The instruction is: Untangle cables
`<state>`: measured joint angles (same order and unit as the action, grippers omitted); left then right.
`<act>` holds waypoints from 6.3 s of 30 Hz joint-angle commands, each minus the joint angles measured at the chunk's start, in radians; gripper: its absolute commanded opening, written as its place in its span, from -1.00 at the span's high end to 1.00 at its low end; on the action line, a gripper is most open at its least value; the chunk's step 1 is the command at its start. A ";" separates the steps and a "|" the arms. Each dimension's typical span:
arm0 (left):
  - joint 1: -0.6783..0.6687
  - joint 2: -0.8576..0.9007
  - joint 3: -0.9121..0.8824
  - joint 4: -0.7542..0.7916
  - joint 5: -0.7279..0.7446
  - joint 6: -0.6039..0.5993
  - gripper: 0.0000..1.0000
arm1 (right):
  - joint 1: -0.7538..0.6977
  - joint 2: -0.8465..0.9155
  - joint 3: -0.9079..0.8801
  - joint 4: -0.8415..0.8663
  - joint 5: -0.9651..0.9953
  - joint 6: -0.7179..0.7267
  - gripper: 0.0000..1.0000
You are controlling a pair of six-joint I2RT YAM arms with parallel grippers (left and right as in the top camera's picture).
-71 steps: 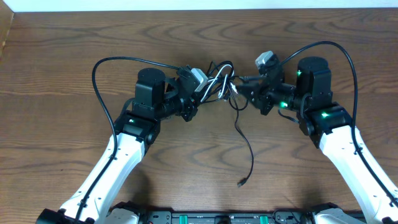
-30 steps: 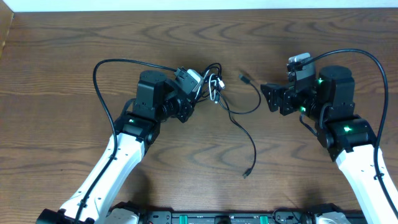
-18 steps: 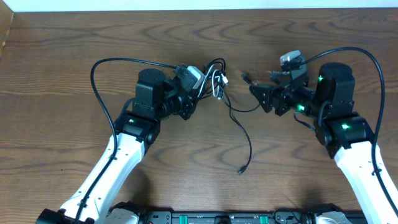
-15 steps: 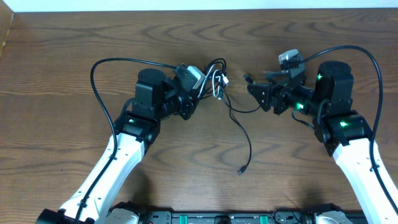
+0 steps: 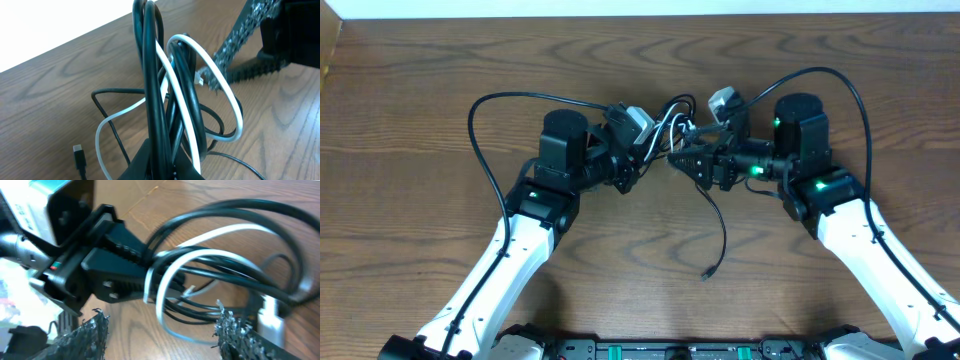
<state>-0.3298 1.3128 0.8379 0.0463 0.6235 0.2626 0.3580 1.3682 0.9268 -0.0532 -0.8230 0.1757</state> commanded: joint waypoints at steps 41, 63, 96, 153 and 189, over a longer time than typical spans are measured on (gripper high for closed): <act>-0.077 -0.005 -0.002 -0.001 -0.222 -0.098 0.85 | 0.015 0.008 0.006 0.106 -0.022 -0.003 0.98; 0.106 -0.005 -0.003 -0.225 -0.531 -0.399 0.85 | -0.200 0.006 0.006 0.202 -0.267 -0.005 0.98; -0.058 -0.005 -0.003 0.008 -0.081 -0.195 0.85 | 0.031 0.007 0.006 0.053 0.064 -0.035 -0.10; -0.066 -0.006 -0.003 -0.018 -0.341 -0.237 0.85 | -0.114 -0.010 0.006 -0.138 0.217 -0.045 0.63; -0.046 -0.067 -0.003 0.460 0.021 -0.460 0.85 | -0.132 0.274 0.006 -0.093 0.226 -0.253 0.33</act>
<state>-0.3923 1.2861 0.8295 0.4969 0.6270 -0.1871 0.2440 1.6413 0.9283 -0.1436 -0.6113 -0.1047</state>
